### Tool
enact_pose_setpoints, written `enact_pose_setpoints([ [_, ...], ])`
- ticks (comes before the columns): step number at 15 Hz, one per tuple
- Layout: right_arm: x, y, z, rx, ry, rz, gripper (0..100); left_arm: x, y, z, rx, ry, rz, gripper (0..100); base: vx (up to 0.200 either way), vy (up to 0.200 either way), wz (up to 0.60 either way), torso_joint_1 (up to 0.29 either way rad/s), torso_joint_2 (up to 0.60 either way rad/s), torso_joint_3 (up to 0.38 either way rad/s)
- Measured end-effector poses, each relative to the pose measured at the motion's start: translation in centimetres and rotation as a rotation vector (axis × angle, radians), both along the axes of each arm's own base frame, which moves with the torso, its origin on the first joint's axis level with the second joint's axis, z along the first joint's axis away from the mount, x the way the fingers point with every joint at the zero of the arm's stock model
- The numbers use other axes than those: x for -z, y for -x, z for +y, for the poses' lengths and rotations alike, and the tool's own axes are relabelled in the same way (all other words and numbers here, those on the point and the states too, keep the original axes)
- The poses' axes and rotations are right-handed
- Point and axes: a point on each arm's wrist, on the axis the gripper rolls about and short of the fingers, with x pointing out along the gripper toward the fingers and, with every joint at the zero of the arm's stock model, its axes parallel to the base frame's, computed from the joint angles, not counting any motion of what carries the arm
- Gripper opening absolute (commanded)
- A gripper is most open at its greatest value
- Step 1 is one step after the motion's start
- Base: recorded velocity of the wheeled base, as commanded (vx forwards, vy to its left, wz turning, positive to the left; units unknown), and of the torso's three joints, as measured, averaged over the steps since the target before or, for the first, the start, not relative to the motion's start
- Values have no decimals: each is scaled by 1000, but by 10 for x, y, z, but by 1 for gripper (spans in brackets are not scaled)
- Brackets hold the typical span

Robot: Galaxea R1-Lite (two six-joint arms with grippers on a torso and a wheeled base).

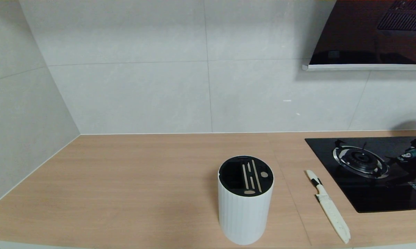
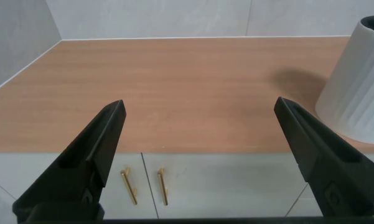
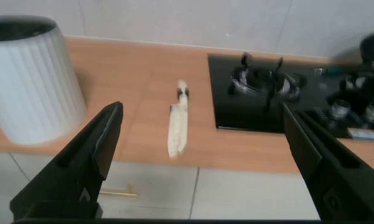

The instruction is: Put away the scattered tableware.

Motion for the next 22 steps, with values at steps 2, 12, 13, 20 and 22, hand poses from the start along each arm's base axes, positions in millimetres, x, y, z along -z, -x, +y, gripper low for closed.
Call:
enact_pose_setpoints([
  [2,-20,-2,0,-33,-8,8,100,0,0,0,0,0,0,100,0,0,0,0,0,0],
  [12,-70,-162,15,-150,-5,510,100,0,0,0,0,0,0,100,0,0,0,0,0,0],
  [13,-63,-184,18,-150,-4,536,100,0,0,0,0,0,0,100,0,0,0,0,0,0],
  [20,39,-305,29,-77,21,670,100,0,0,0,-1,0,0,100,0,0,0,0,0,0],
  [22,66,-320,29,-60,24,669,100,0,0,0,0,0,0,100,0,0,0,0,0,0],
])
